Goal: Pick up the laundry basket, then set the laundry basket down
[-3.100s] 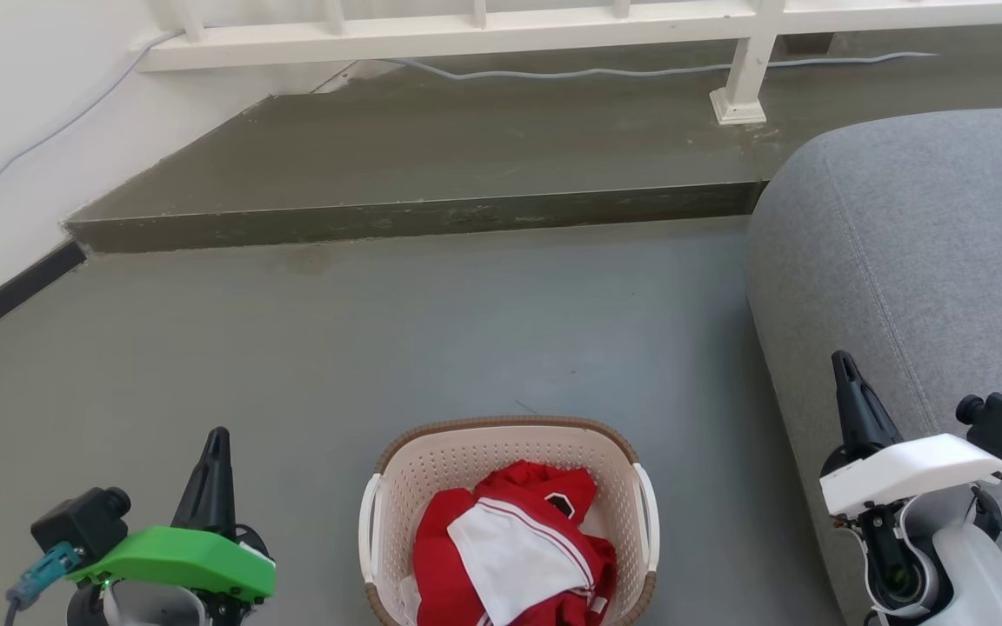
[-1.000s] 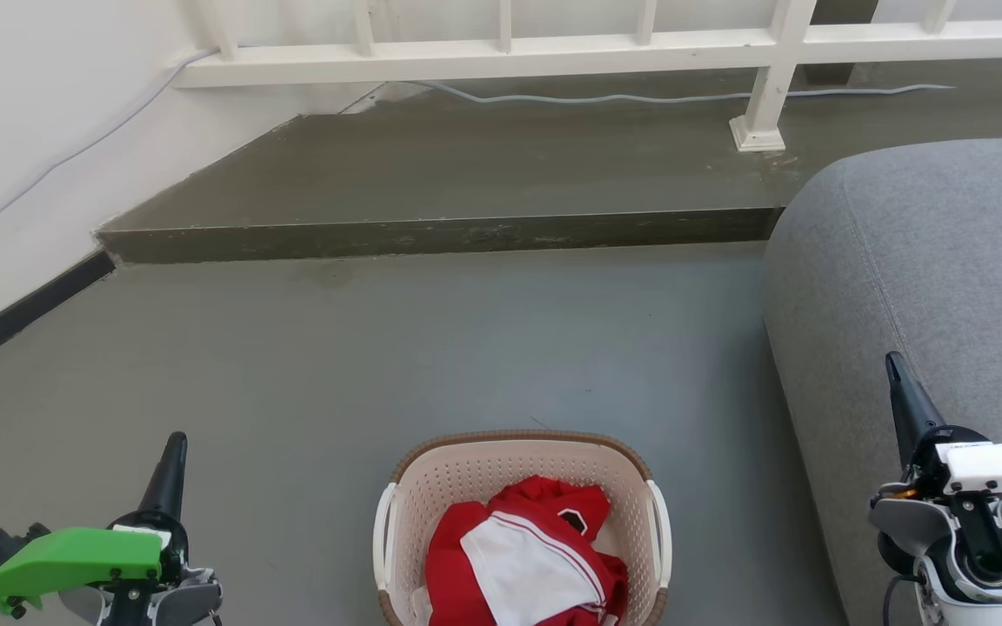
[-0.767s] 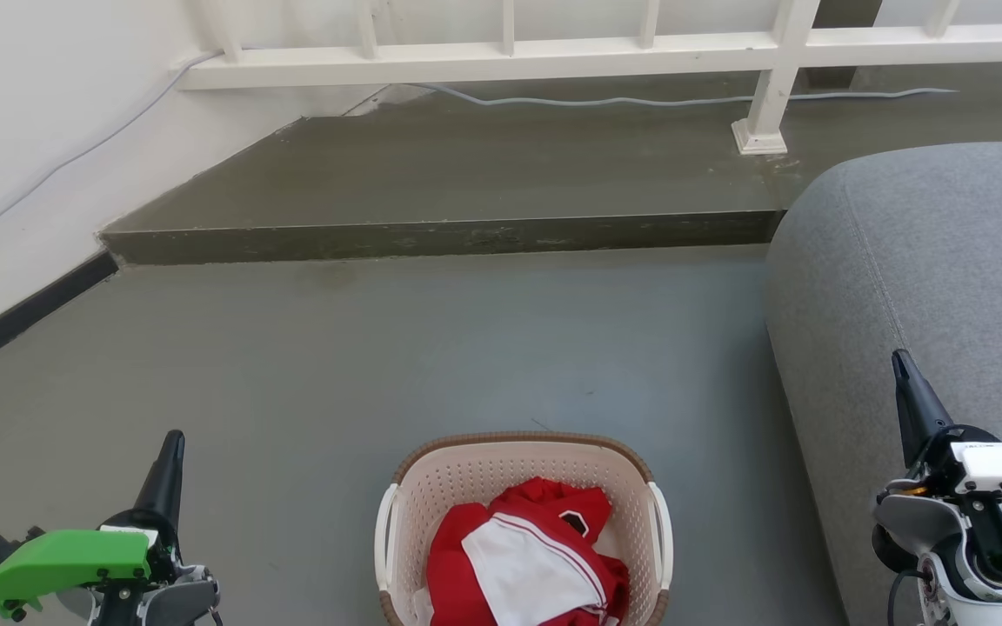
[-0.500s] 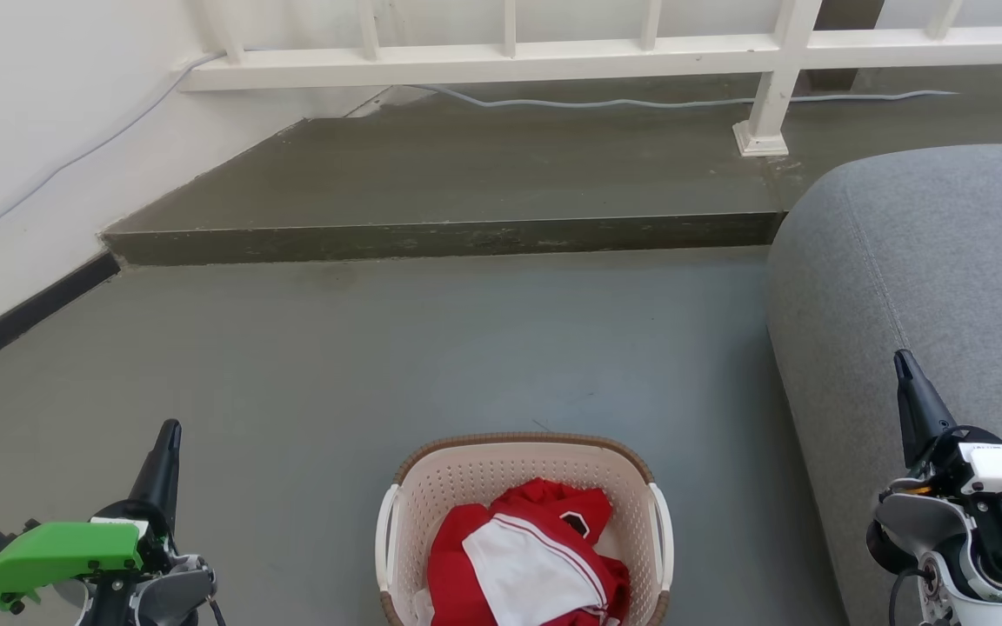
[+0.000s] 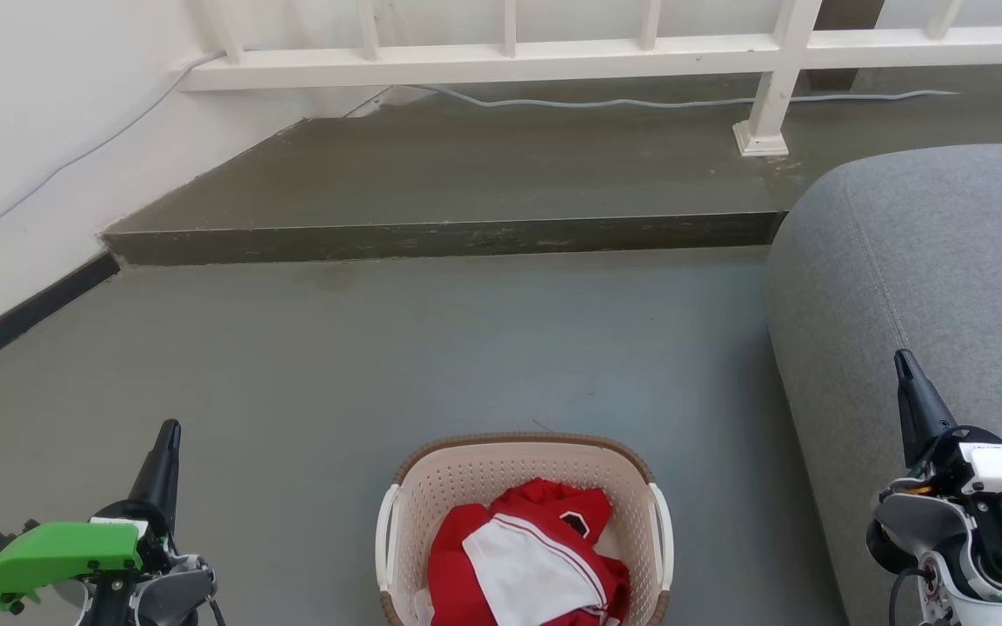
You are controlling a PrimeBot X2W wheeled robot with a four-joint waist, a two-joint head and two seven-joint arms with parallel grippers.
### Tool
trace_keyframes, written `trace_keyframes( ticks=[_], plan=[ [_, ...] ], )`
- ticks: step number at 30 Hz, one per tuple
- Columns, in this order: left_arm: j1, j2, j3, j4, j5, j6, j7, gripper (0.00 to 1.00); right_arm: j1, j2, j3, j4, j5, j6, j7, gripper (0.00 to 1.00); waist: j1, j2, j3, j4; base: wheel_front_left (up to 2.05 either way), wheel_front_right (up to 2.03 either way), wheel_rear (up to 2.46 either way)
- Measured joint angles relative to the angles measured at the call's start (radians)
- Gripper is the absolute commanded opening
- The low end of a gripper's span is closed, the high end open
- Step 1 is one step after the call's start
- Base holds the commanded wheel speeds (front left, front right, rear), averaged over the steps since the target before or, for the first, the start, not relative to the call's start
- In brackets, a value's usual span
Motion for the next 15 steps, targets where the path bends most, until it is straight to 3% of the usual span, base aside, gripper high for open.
trace_keyframes(
  ticks=[15],
  plan=[
    [0.0, 0.0, 0.0, 0.0, 0.0, 0.0, 0.0, 0.0, 0.0, 0.0, 0.0, 0.0, 0.0, 0.0, 0.0, 0.0, 0.0, 0.0, 0.0, 0.0, 0.0, 0.0, 0.0]
  ],
)
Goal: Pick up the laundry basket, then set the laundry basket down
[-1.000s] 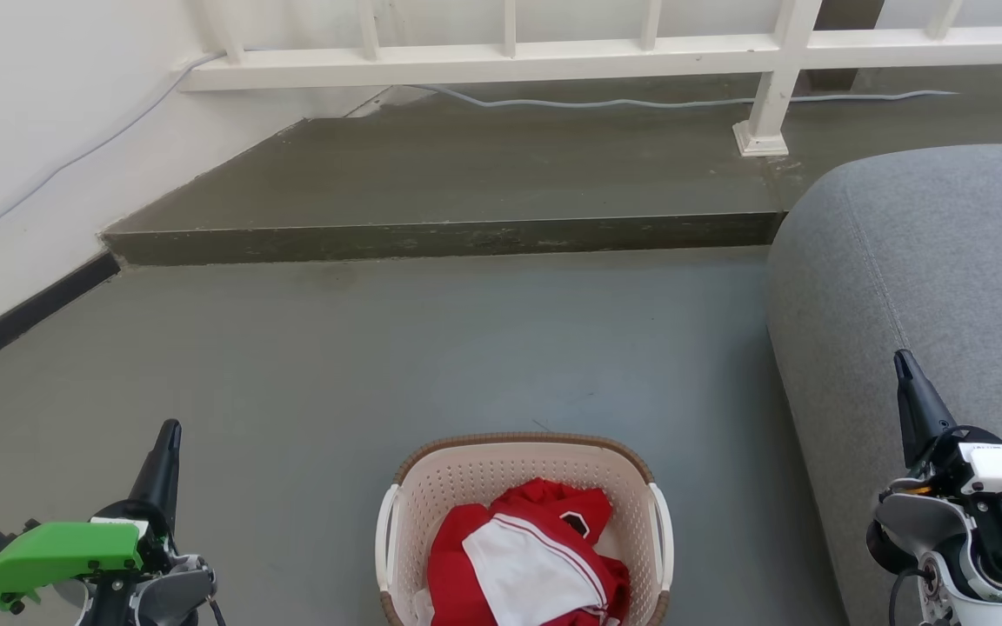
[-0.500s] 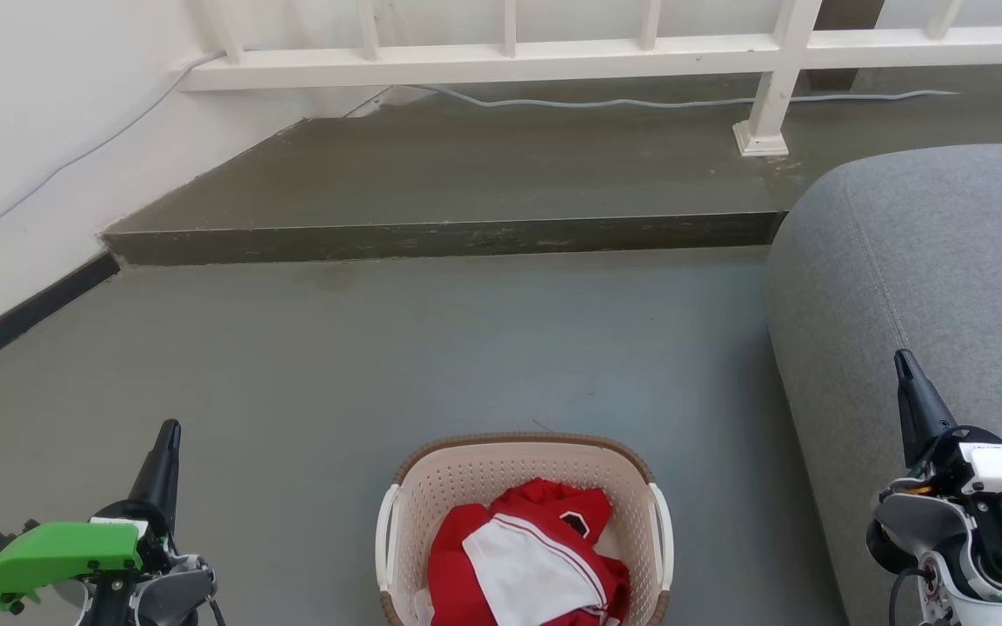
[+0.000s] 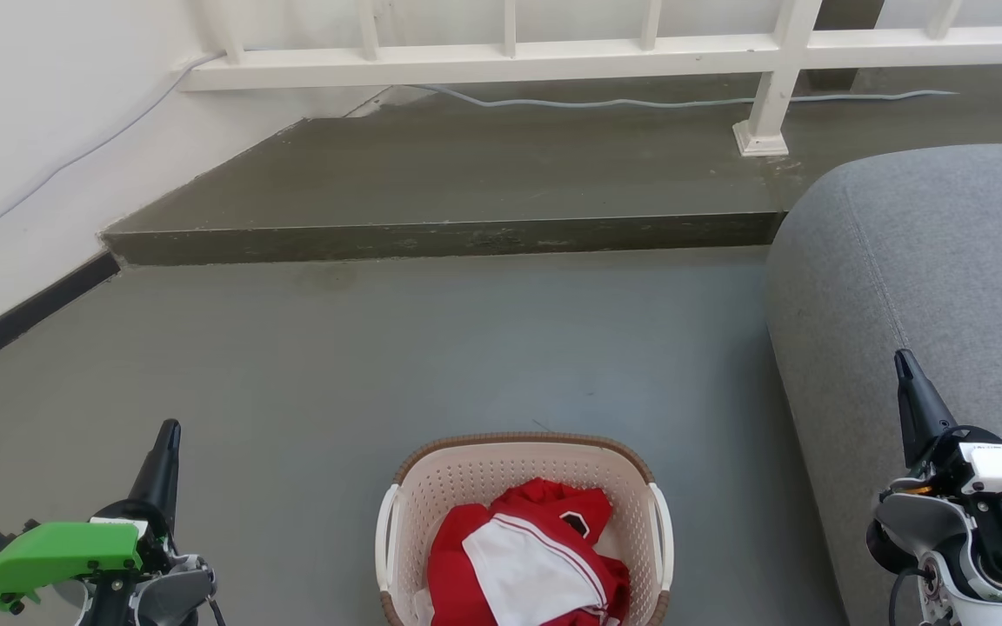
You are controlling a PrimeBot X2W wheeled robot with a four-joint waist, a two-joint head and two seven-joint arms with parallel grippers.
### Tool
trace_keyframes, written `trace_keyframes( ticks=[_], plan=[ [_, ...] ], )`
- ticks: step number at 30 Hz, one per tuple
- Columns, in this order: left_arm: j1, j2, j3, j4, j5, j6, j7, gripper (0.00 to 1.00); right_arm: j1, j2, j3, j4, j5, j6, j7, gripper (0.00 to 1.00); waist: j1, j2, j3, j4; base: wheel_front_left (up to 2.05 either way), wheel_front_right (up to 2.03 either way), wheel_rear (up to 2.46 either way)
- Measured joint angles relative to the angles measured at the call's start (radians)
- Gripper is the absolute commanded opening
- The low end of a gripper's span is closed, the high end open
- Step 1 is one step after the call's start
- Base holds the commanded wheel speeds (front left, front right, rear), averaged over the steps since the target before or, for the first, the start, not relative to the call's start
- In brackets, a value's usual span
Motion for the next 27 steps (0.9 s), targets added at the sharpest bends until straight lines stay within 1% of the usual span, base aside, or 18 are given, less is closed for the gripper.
trace_keyframes(
  ticks=[27],
  plan=[
    [0.0, 0.0, 0.0, 0.0, 0.0, 0.0, 0.0, 0.0, 0.0, 0.0, 0.0, 0.0, 0.0, 0.0, 0.0, 0.0, 0.0, 0.0, 0.0, 0.0, 0.0, 0.0, 0.0]
  ],
)
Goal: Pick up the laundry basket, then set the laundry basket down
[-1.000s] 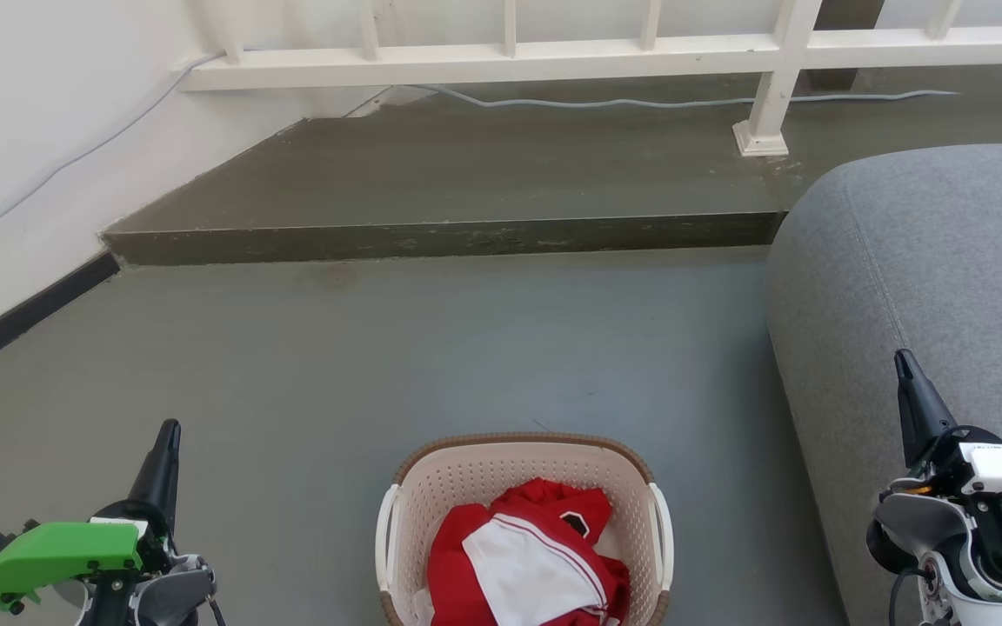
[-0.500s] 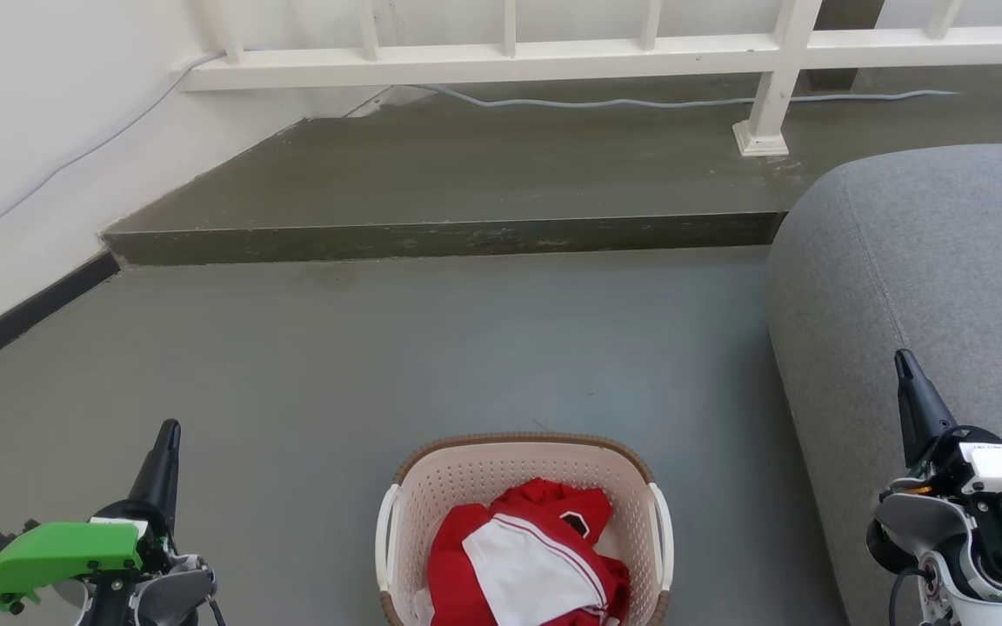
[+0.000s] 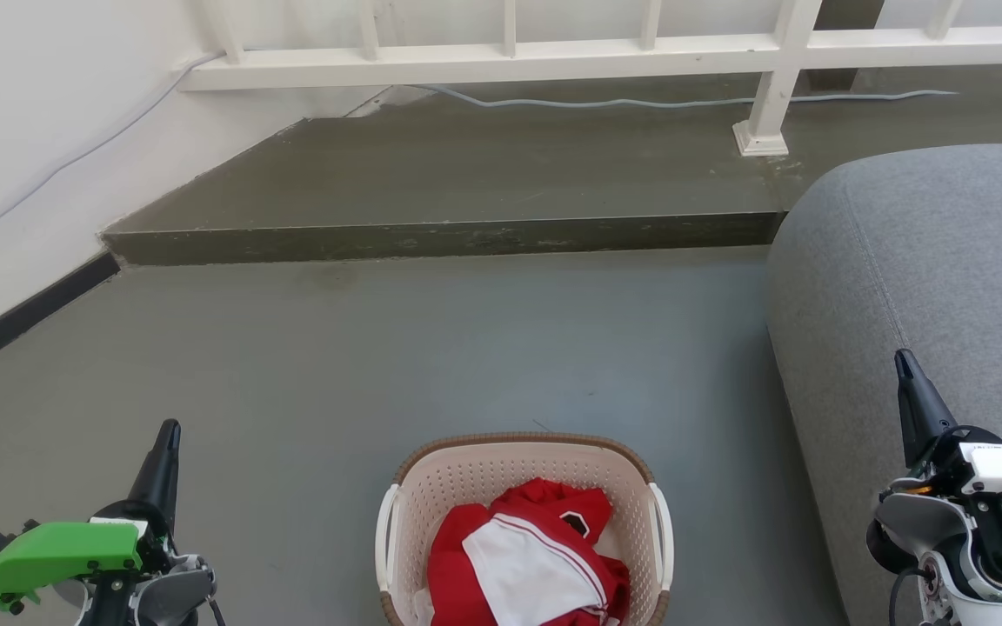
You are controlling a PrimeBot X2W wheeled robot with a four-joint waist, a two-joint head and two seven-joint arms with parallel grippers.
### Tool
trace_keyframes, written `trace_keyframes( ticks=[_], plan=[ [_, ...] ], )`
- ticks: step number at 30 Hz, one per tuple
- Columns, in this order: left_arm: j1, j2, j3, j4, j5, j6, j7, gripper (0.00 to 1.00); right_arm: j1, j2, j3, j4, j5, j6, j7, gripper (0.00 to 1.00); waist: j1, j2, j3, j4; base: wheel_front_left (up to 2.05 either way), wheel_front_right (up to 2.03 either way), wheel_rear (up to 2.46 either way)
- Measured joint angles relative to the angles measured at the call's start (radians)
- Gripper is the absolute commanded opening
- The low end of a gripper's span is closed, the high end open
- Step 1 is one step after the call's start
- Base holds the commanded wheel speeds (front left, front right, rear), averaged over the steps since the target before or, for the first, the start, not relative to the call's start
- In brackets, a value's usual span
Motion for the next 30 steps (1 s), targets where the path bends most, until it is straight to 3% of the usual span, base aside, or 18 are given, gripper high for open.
trace_keyframes(
  ticks=[30],
  plan=[
    [0.0, 0.0, 0.0, 0.0, 0.0, 0.0, 0.0, 0.0, 0.0, 0.0, -0.001, 0.0, 0.0, 0.0, 0.0, 0.0, 0.0, 0.0, 0.0, 0.0, 0.0, 0.0, 0.0]
  ],
)
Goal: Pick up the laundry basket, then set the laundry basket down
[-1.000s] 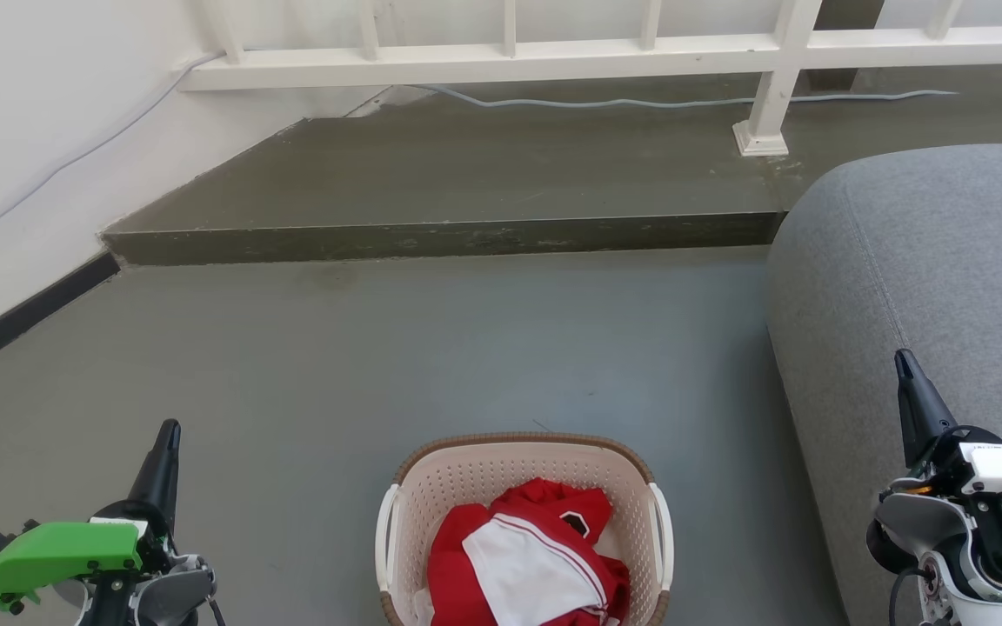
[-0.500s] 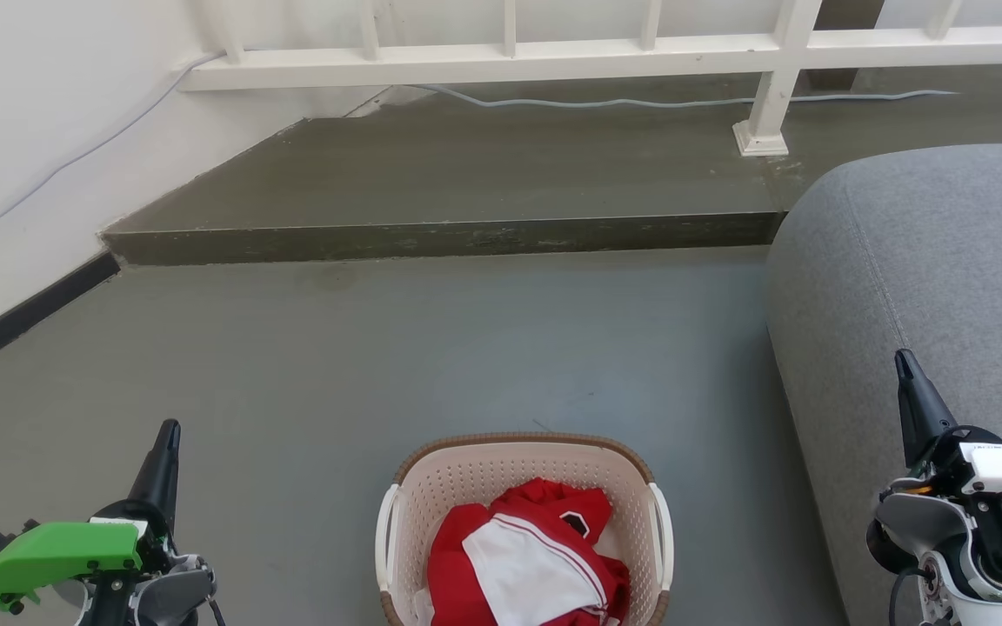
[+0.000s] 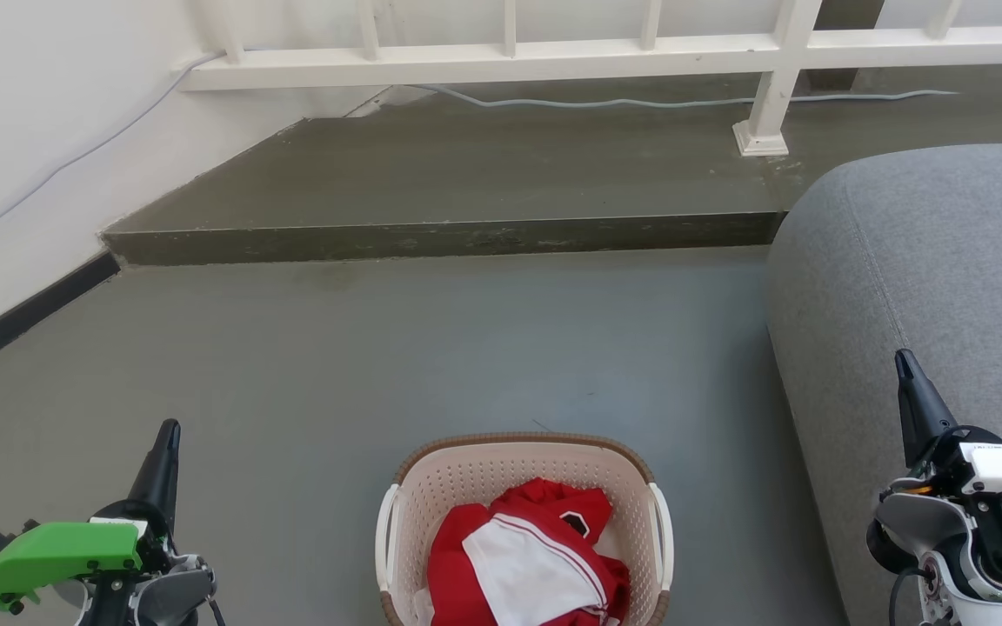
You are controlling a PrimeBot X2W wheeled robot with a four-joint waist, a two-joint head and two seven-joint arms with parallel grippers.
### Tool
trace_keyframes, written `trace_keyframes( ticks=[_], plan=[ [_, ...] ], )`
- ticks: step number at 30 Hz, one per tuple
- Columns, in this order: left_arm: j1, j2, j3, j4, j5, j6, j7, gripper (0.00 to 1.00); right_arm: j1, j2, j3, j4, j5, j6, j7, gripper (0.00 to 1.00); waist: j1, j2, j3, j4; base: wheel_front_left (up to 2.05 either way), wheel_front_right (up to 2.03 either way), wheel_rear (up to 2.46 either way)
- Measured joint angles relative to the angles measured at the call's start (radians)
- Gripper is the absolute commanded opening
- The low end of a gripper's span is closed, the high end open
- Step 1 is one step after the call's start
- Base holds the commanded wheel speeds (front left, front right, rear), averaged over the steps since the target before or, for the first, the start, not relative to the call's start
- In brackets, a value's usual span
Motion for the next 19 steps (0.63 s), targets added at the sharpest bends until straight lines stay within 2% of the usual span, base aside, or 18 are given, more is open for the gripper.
trace_keyframes(
  ticks=[19],
  plan=[
    [0.0, 0.0, 0.0, 0.0, 0.0, 0.0, 0.0, 0.0, 0.0, 0.0, 0.0, 0.0, 0.0, 0.0, 0.0, 0.0, 0.0, 0.0, 0.0, 0.0, 0.0, 0.0, 0.0]
  ],
)
